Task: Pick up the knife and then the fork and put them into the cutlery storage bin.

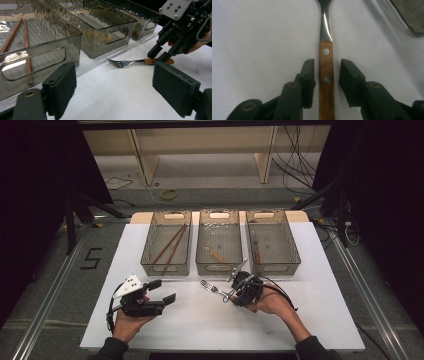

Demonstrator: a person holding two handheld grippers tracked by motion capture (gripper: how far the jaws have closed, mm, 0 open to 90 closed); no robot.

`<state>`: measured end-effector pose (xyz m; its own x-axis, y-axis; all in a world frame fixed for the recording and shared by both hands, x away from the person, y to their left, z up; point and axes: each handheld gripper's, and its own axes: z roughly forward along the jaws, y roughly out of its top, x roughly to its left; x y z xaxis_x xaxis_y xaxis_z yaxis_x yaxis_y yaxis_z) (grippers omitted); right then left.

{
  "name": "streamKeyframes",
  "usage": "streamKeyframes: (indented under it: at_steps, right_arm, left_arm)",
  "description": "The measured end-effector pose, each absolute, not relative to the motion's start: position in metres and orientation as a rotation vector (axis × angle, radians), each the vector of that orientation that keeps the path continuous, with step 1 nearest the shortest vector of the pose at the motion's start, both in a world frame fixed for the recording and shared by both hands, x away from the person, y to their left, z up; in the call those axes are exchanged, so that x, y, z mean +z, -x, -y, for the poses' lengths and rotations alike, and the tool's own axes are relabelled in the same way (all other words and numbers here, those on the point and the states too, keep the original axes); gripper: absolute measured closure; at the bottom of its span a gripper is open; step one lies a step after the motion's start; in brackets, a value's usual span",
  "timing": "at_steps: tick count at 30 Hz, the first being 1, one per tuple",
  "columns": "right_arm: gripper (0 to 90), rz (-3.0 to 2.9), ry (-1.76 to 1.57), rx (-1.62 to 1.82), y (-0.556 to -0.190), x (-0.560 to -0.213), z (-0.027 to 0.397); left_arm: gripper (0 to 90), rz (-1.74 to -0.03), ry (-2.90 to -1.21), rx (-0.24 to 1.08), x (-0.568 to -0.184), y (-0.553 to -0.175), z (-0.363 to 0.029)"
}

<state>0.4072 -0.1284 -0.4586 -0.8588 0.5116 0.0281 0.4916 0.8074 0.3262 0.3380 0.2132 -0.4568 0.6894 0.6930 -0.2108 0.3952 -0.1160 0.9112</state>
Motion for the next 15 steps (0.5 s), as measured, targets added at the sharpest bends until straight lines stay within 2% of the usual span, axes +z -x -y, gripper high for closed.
streamKeyframes:
  at_steps: [15]
  right_arm:
    - [75.9, -2.927, -0.741, 0.456, -0.4056, -0.4608, 0.124]
  left_arm:
    - [18.9, -0.875, -1.736, 0.319, -0.4567, -0.3379, -0.2127]
